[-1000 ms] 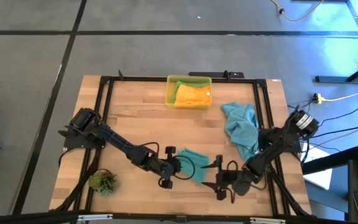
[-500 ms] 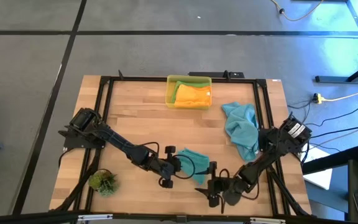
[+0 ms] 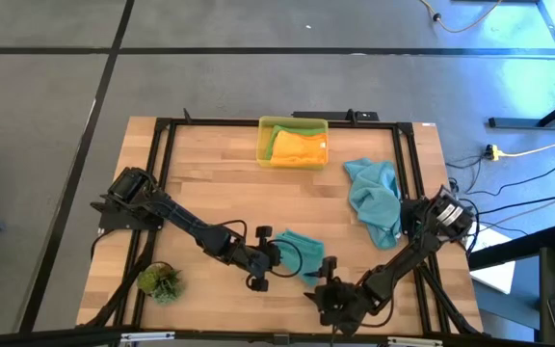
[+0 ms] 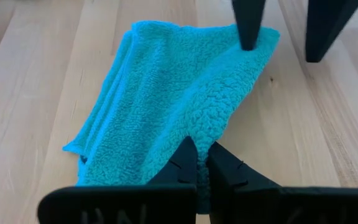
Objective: Fold microfiber towels
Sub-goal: Put the left blue microfiber cloth into the yellow bin
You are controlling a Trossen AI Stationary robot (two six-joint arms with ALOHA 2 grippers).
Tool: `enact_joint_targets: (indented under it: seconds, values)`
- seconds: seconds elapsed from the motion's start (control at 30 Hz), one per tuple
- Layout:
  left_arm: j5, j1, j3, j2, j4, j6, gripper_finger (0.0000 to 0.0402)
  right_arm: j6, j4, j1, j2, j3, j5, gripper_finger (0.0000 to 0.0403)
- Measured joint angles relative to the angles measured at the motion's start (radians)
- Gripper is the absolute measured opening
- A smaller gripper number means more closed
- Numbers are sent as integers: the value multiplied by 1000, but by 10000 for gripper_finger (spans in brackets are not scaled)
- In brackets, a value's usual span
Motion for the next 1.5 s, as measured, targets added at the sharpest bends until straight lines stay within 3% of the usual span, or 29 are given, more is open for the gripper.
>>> enact_joint_targets:
  seconds: [0.3,0.73,0.9,1.2,1.5]
  values:
    - [0,0,0,0,0,0,0,156,-164,-2,2,0,47,272]
    - [0,0,0,0,0,0,0,177,-200,-7,2,-1,43,262]
    - [0,2,0,0,-1,5,0,178,-213,-8,2,-1,26,201]
    - [20,12,0,0,-3,7,0,122,-214,-12,2,-1,-22,18]
    - [59,26,0,-19,-13,12,0,67,-225,-28,-19,-2,-32,8]
